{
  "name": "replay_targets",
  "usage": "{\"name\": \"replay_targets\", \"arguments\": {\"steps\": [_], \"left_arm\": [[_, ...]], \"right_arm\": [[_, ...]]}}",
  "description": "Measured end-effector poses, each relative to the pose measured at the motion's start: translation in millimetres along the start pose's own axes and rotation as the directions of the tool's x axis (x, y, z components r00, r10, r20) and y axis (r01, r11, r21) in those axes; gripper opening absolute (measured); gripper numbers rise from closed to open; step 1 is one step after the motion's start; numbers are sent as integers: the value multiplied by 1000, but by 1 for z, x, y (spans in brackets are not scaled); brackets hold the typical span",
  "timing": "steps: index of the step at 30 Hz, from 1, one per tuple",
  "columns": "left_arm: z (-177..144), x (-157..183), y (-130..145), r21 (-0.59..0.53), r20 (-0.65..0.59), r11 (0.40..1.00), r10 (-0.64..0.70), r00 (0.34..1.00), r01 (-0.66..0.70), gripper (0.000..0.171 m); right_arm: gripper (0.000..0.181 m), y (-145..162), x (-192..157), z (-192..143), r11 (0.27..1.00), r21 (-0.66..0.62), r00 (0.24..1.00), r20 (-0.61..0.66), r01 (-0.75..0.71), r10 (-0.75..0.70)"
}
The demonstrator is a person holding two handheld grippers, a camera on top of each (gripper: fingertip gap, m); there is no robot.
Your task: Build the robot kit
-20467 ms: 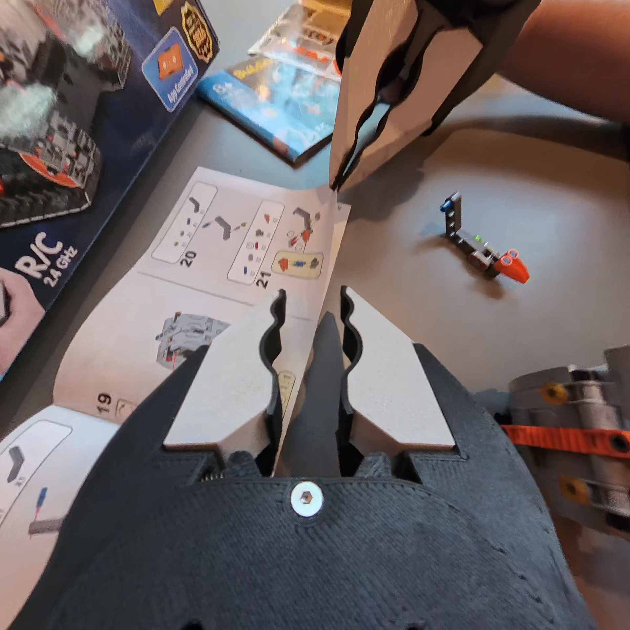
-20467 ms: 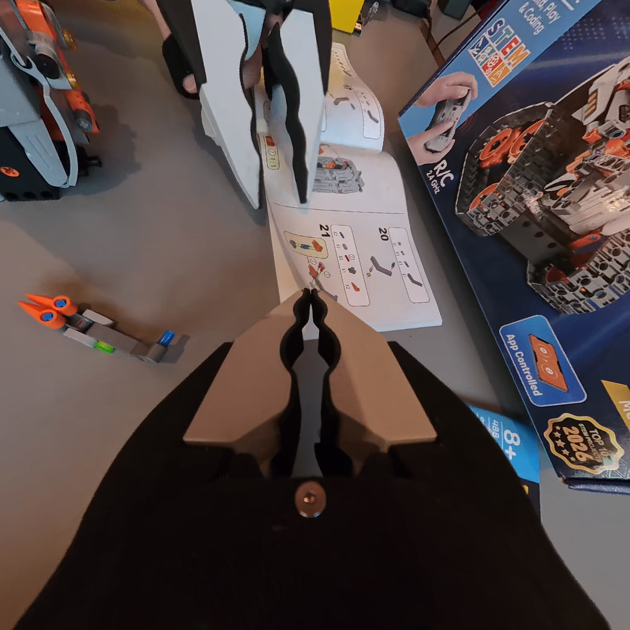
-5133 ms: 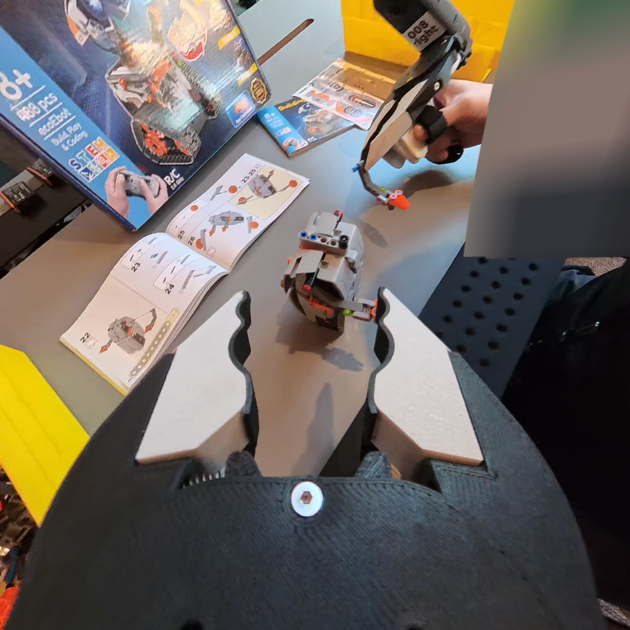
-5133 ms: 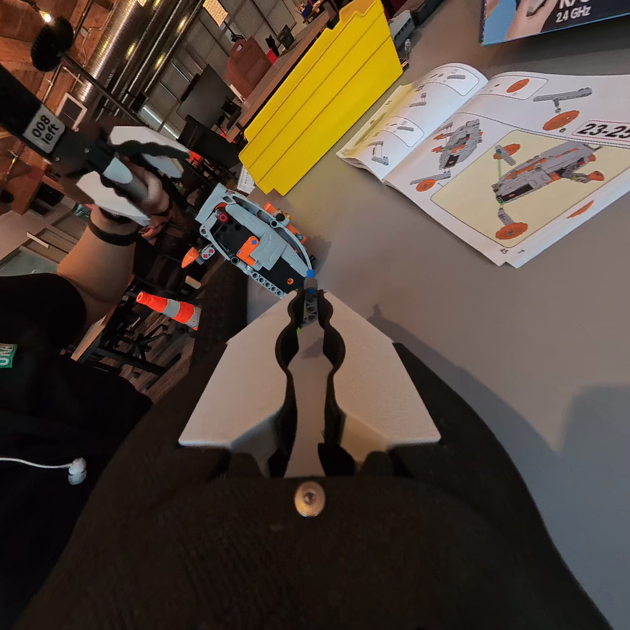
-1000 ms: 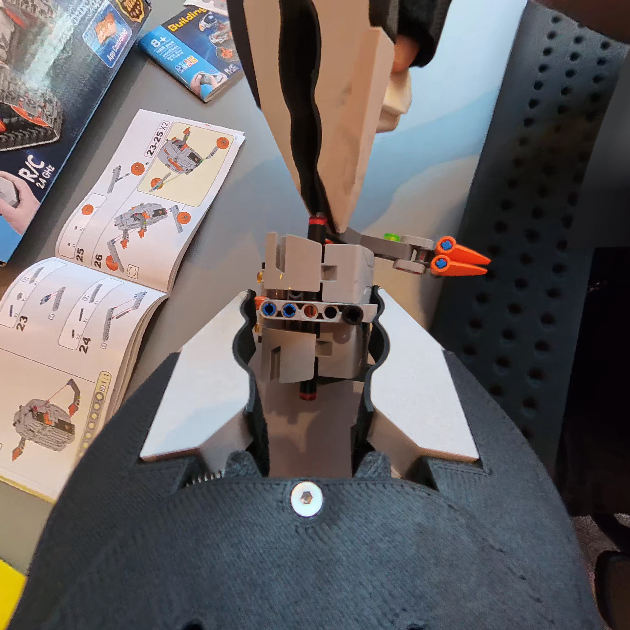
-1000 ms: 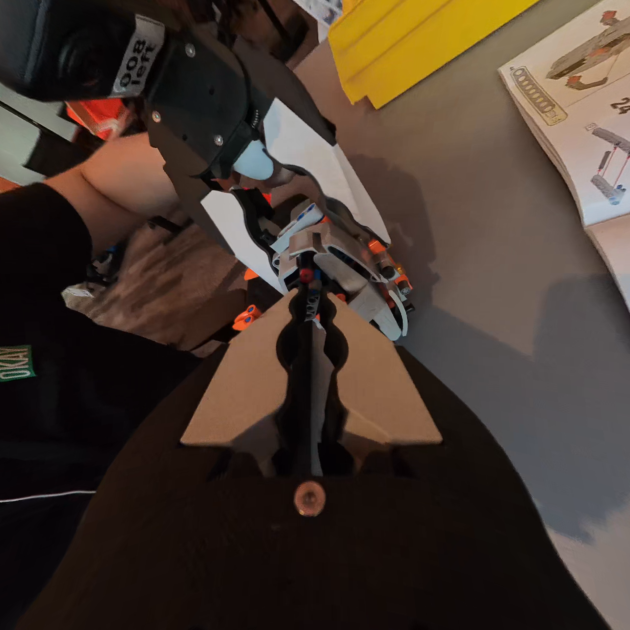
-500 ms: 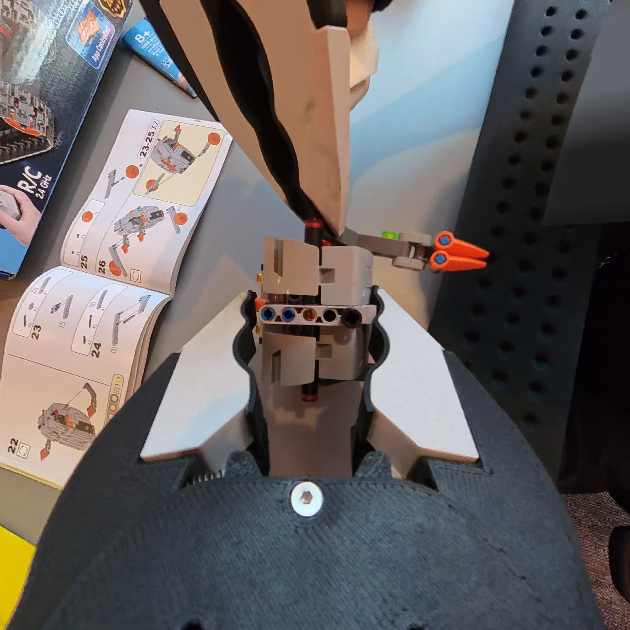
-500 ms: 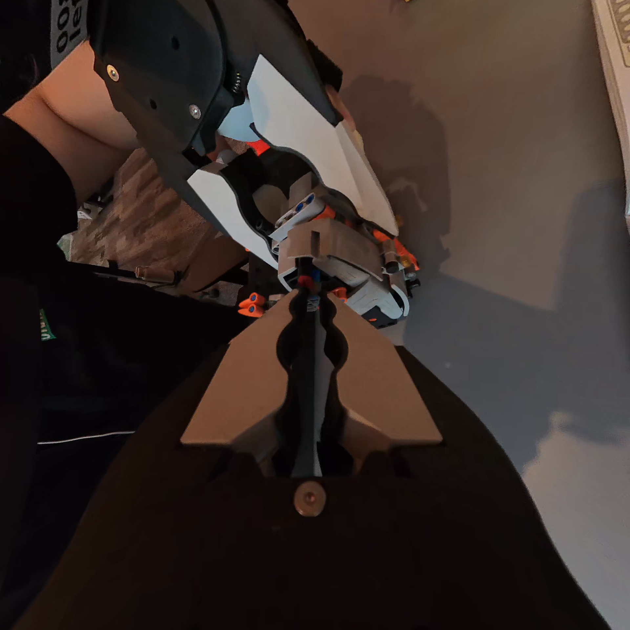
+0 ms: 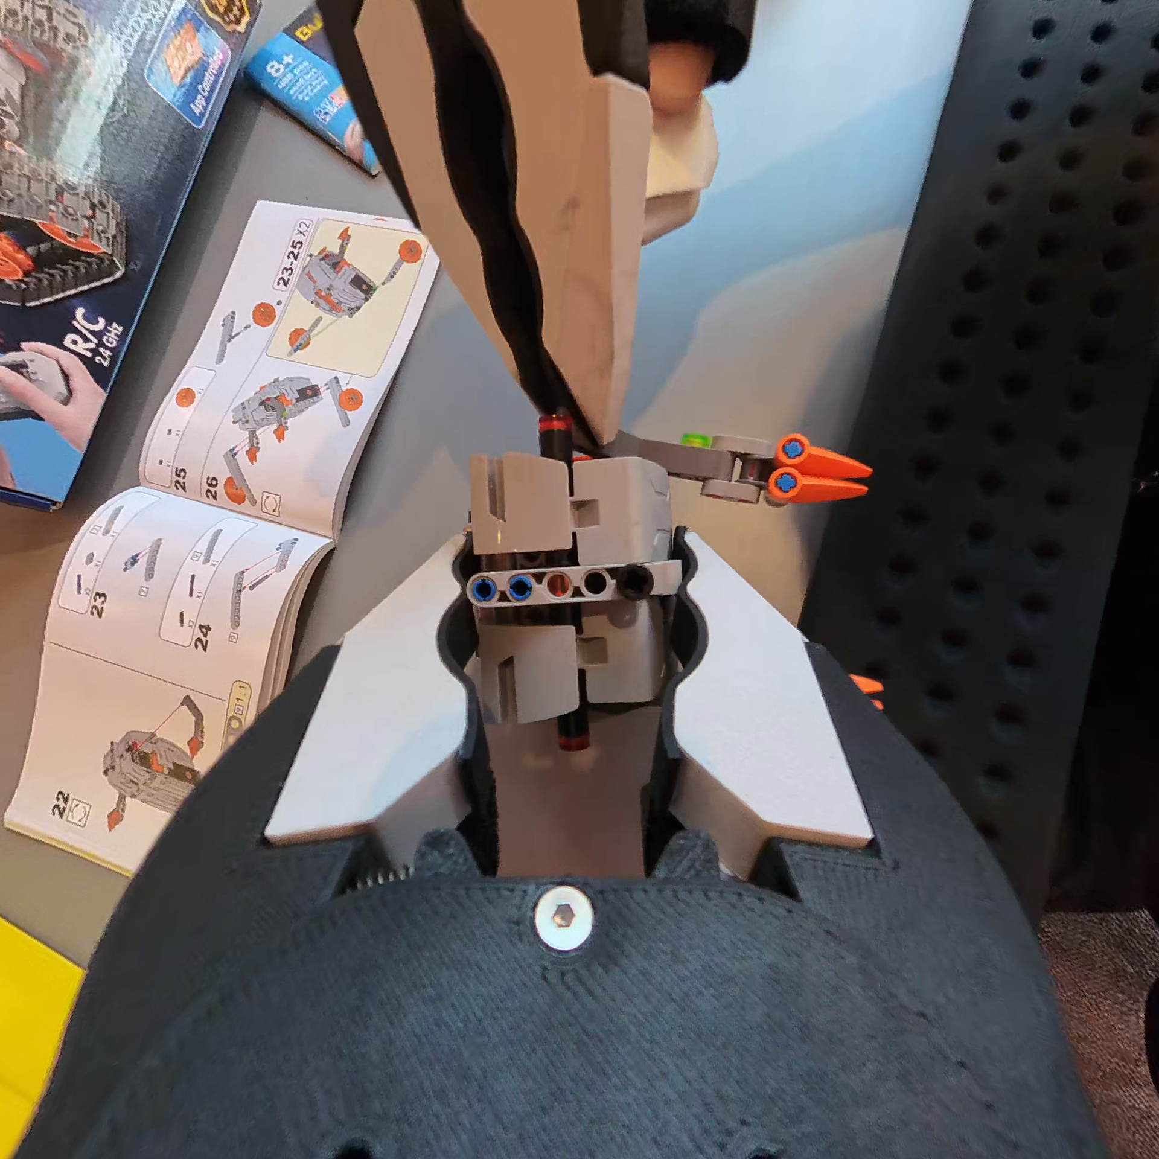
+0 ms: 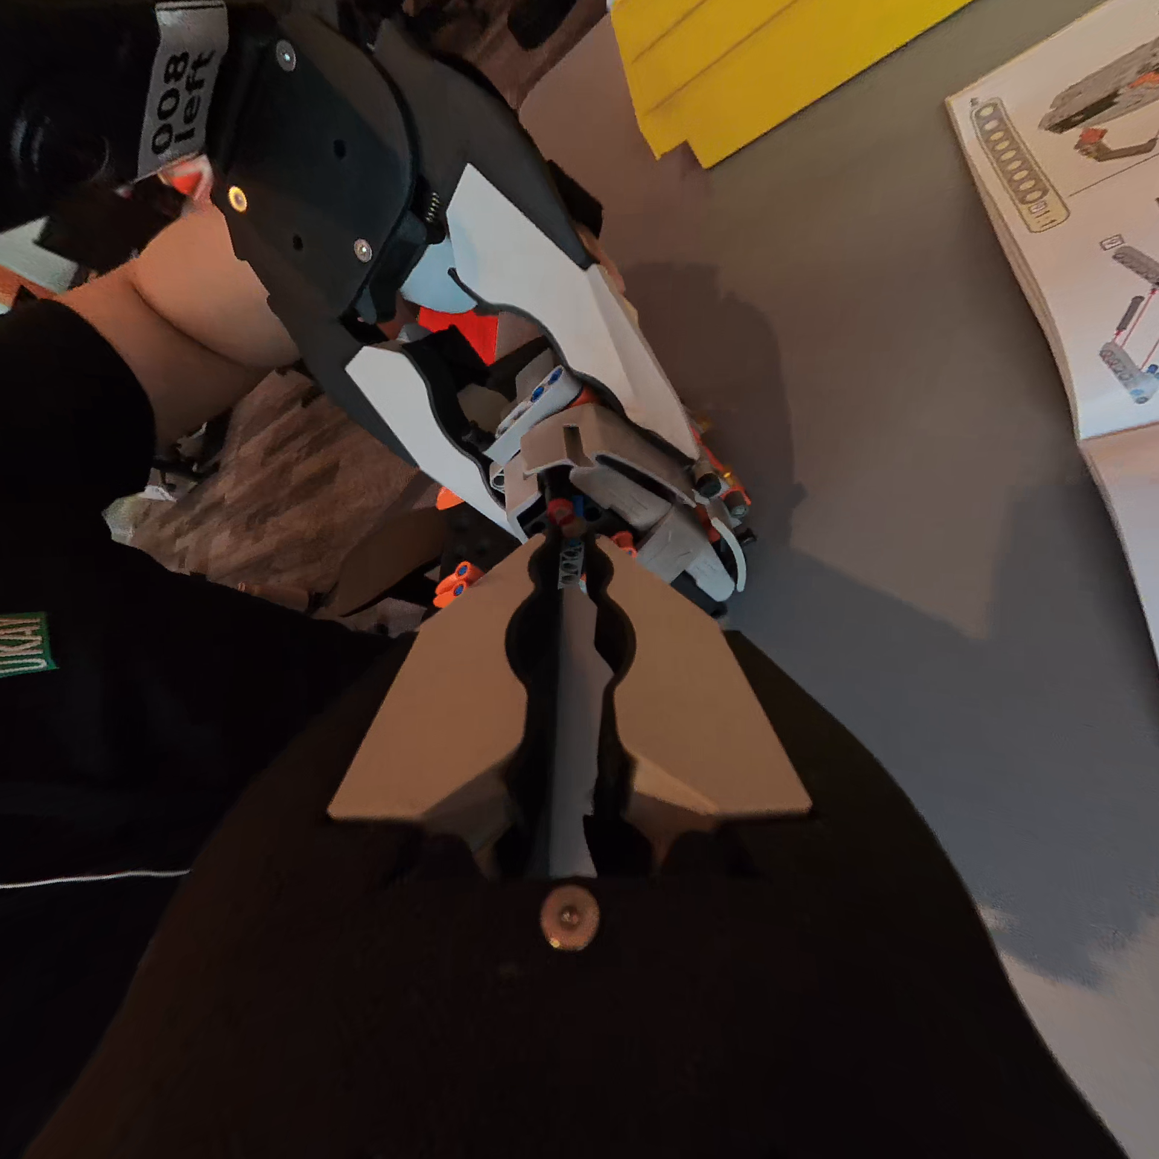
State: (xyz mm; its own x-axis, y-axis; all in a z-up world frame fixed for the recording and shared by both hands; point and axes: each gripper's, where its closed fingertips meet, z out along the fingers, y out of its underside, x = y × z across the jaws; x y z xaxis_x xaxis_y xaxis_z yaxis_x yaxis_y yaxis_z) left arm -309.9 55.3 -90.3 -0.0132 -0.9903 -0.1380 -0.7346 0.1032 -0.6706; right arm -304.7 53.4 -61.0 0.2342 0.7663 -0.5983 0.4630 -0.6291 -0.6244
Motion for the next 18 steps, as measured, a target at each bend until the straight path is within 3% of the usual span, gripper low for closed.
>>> {"name": "replay_targets", "arguments": {"steps": [7,14,18], "left_arm": [[-2,-1,1,19,14,999,-26,1000,26,60],[-1,-2,1,22,25,999,-36,999,35,60],[-1,0,0,21,23,999,-32,999,31,60]], "right_arm": [[6,-6,-1,0,958,285,999,29,-34,27],[6,-13,2,-5,809,562,984,128,-174,123],[6,-10,0,-4,785,575,971,192,-231,145]]}}
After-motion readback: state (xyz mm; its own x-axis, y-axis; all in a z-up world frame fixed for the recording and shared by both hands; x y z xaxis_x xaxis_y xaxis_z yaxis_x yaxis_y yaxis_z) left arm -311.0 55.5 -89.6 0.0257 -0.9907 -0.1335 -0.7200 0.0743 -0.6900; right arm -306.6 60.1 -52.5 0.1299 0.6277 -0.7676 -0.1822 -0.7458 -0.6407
